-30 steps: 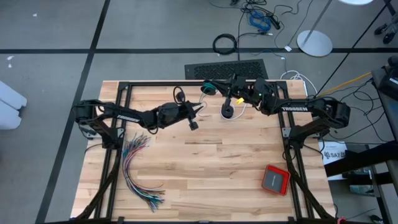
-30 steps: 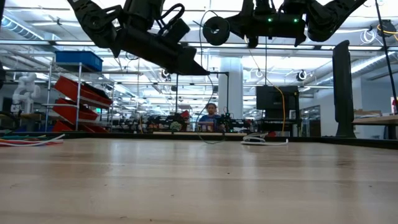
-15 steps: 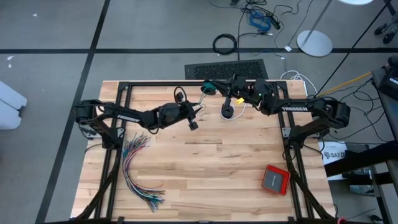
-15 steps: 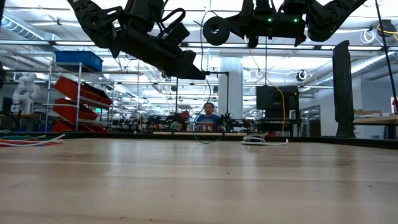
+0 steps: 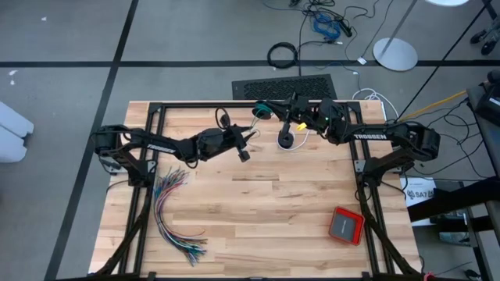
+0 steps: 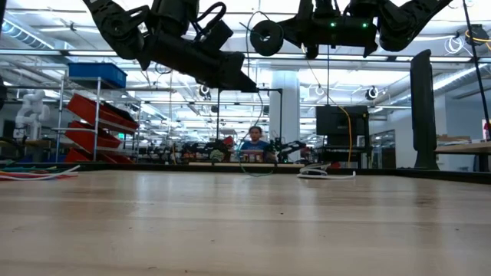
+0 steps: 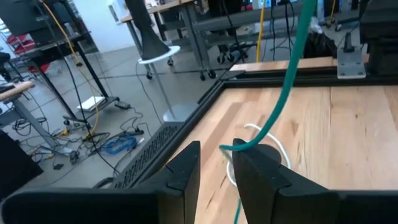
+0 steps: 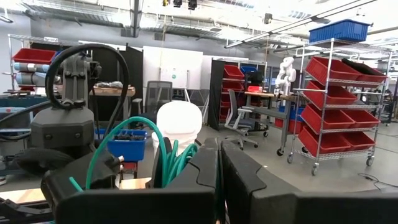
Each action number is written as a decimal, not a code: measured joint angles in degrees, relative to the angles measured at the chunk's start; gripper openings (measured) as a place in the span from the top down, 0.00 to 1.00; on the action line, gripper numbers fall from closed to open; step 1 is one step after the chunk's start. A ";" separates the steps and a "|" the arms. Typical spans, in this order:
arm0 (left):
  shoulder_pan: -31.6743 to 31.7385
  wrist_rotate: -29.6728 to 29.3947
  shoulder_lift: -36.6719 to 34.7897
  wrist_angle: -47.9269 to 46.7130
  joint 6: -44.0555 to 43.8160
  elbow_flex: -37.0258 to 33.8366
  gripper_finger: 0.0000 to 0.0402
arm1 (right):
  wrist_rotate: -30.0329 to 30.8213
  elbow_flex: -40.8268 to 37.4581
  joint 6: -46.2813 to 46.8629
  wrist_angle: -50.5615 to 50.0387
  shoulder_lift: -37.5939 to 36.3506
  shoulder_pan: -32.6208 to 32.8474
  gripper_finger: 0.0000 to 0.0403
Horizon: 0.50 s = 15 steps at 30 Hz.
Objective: Coil cords
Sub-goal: Coil the green wire onto the spool
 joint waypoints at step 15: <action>0.50 -1.87 0.00 -1.50 2.95 0.00 0.97 | 0.00 0.00 -0.08 -0.02 0.00 0.65 1.00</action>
